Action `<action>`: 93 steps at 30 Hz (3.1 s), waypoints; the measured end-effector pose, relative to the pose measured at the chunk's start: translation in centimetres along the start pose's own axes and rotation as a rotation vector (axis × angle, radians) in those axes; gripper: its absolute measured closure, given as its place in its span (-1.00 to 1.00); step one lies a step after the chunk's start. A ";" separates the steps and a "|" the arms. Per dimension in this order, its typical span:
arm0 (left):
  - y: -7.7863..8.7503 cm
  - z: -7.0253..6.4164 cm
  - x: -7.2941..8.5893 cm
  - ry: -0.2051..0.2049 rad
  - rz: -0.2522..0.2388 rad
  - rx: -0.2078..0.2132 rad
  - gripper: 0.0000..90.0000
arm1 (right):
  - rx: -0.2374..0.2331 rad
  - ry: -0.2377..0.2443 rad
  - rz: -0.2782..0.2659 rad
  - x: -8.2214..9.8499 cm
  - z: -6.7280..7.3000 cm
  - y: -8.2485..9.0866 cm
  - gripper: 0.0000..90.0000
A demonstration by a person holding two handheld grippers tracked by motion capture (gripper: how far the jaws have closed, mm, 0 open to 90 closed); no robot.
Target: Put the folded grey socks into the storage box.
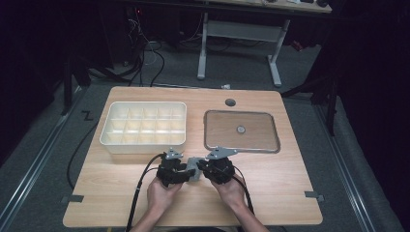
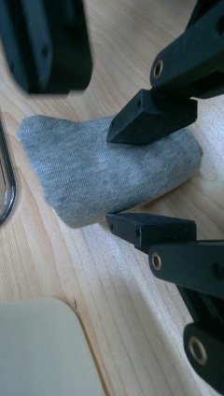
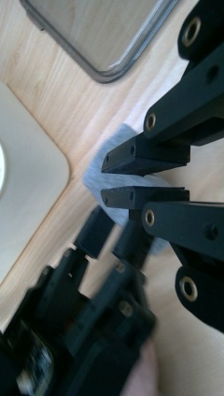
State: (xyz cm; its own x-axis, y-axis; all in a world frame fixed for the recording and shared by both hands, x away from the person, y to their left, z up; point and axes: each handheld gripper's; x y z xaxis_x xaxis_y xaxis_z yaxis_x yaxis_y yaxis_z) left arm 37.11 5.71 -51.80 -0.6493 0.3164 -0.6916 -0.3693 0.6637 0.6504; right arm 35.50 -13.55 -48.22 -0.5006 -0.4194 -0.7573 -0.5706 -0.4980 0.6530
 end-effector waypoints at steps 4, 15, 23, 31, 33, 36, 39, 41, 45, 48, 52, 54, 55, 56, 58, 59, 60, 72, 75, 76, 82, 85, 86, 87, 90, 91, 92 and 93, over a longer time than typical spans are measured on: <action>0.1 0.2 0.1 0.006 -0.002 0.003 0.21 | -0.004 0.005 0.028 -0.1 -0.4 -1.8 0.84; -0.2 0.6 0.5 0.019 0.000 -0.006 0.09 | -0.029 -0.023 0.034 1.1 -1.3 -3.8 0.84; -0.3 1.0 0.2 0.047 0.024 0.012 0.04 | -0.061 -0.038 0.035 1.1 -1.8 -4.1 0.84; -0.4 1.3 -0.3 0.072 0.063 0.041 0.17 | -0.045 -0.045 0.018 1.2 -1.8 -3.9 0.59; -0.4 1.3 -0.4 0.080 0.069 0.048 0.21 | -0.034 -0.048 0.004 1.2 -1.9 -3.7 0.45; -0.4 1.4 -0.4 0.086 0.071 0.056 0.26 | -0.004 -0.045 -0.022 1.3 -1.9 -2.8 0.33; -0.4 1.4 -0.4 0.084 0.070 0.055 0.27 | 0.020 -0.058 -0.050 1.7 -2.3 -1.7 0.24; -0.3 1.3 -0.3 0.074 0.066 0.054 0.26 | 0.041 -0.071 -0.047 2.4 -3.0 -1.0 0.20; -0.3 1.3 -0.3 0.070 0.061 0.047 0.25 | 0.119 -0.091 -0.002 4.4 -4.7 -0.3 0.17; -0.4 1.3 -0.3 0.075 0.061 0.051 0.26 | 0.171 -0.114 0.016 5.8 -5.8 0.5 0.14; -0.3 1.3 -0.3 0.072 0.061 0.050 0.27 | 0.231 -0.134 0.034 7.2 -7.1 1.4 0.11; -0.3 1.2 -0.3 0.069 0.061 0.047 0.28 | 0.264 -0.153 0.048 7.9 -7.9 1.9 0.10; -0.3 1.2 -0.4 0.068 0.062 0.048 0.28 | 0.279 -0.156 0.048 8.1 -8.1 2.1 0.10; -0.3 1.2 -0.4 0.068 0.063 0.051 0.30 | 0.292 -0.163 0.047 8.4 -8.4 2.4 0.08; -0.3 1.1 -0.4 0.067 0.062 0.056 0.33 | 0.307 -0.183 0.045 8.9 -8.9 2.9 0.04; -0.3 1.2 -0.4 0.066 0.062 0.059 0.35 | 0.311 -0.189 0.042 9.1 -9.1 3.1 0.03; -0.4 1.2 -0.3 0.063 0.059 0.064 0.36 | 0.313 -0.192 0.044 9.2 -9.2 3.2 0.01; -0.3 0.9 -0.9 0.029 0.087 0.077 0.57 | 0.307 -0.184 0.046 9.2 -9.3 3.2 -0.06; -0.3 0.8 -0.9 0.021 0.085 0.084 0.59 | 0.303 -0.184 0.048 9.2 -9.3 3.2 -0.09; -0.2 0.7 -0.9 0.019 0.084 0.086 0.60 | 0.303 -0.183 0.048 9.2 -9.3 3.2 -0.09; 0.3 0.6 -0.9 -0.004 0.066 0.083 0.62 | 0.305 -0.181 0.047 9.2 -9.2 3.2 -0.09; 0.8 0.6 -0.9 -0.003 0.056 0.086 0.62 | 0.304 -0.182 0.049 9.2 -9.2 3.2 -0.11; 1.0 0.7 -0.9 -0.005 0.053 0.084 0.63 | 0.303 -0.181 0.050 9.2 -9.2 3.2 -0.11; 1.2 0.7 -1.0 -0.006 0.048 0.082 0.63 | 0.303 -0.182 0.050 9.2 -9.2 3.2 -0.11; 1.8 0.9 -1.0 0.006 0.032 0.084 0.63 | 0.302 -0.182 0.050 9.2 -9.2 3.2 -0.11; 2.1 1.0 -1.0 0.010 0.027 0.086 0.63 | 0.302 -0.182 0.050 9.2 -9.2 3.2 -0.11; 2.3 1.0 -1.0 0.013 0.018 0.087 0.63 | 0.303 -0.181 0.049 9.2 -9.2 3.2 -0.11; 2.6 1.1 -1.0 0.015 0.011 0.089 0.63 | 0.303 -0.181 0.049 9.2 -9.2 3.2 -0.11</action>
State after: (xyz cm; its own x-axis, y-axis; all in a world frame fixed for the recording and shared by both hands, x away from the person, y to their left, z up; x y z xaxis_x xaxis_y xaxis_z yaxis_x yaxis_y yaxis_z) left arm 37.51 7.86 -49.78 -0.6628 0.3145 -0.6796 -0.3023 0.7179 0.6271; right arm 35.05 -25.99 -53.20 -0.6239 -0.2825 -0.7286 -0.6967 -0.2214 0.6824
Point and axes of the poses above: each handheld gripper's, and its own axes: y roughly backward along the jaws, x roughly out of its underside, z roughly to its left, and after that the axes turned 3 degrees about x, right-handed
